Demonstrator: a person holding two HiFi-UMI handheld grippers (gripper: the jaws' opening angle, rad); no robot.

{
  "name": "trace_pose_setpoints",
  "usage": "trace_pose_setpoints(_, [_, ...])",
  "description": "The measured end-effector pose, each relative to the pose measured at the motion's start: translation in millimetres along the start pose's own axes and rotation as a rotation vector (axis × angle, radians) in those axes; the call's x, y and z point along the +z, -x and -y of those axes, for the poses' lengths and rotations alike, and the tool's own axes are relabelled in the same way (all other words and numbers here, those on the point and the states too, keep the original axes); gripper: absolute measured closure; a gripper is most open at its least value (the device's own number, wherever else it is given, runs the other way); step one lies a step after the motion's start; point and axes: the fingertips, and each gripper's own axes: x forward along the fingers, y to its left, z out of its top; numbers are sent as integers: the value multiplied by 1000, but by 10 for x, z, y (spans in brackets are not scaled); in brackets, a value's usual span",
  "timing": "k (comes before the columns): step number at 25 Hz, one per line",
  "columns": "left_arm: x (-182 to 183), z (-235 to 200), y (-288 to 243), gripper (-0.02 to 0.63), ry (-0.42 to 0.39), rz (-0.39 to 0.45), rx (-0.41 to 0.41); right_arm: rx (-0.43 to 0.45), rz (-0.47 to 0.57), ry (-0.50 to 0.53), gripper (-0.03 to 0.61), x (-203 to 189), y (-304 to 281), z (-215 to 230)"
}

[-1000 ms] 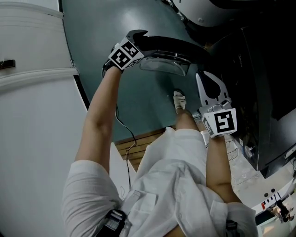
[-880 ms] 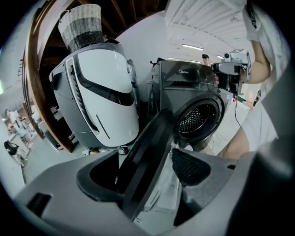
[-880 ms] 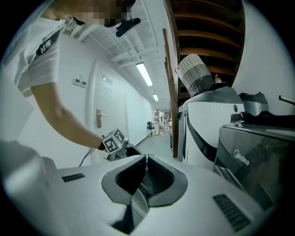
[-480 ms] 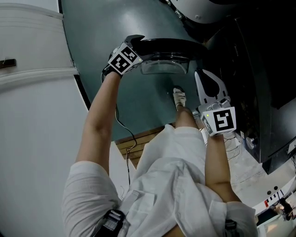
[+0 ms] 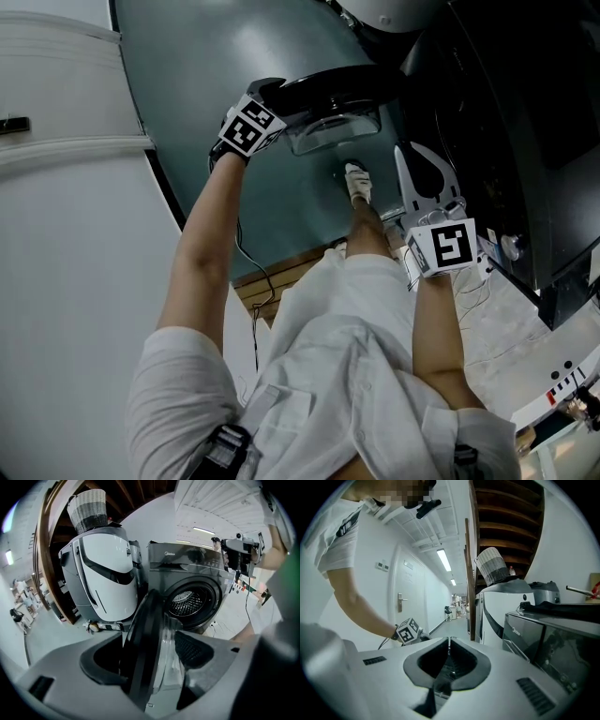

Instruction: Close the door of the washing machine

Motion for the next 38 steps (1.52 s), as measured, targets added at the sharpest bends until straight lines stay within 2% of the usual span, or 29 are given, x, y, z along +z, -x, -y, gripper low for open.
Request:
trace_pose_setpoints(13, [-26, 982, 67, 284, 45, 33, -23, -78, 9, 23, 548, -41, 977, -218])
trace_pose_setpoints(27, [200, 2021, -48, 305, 103, 155, -115, -144, -2, 40, 548, -129, 1571, -337])
trace_pose_setpoints(32, [357, 2303, -125, 305, 126, 199, -145, -185, -6, 43, 548, -147, 1733, -210])
trace_pose_setpoints(38, [581, 2638, -352, 313, 165, 235, -182, -263, -5, 34, 548, -191, 1929, 146])
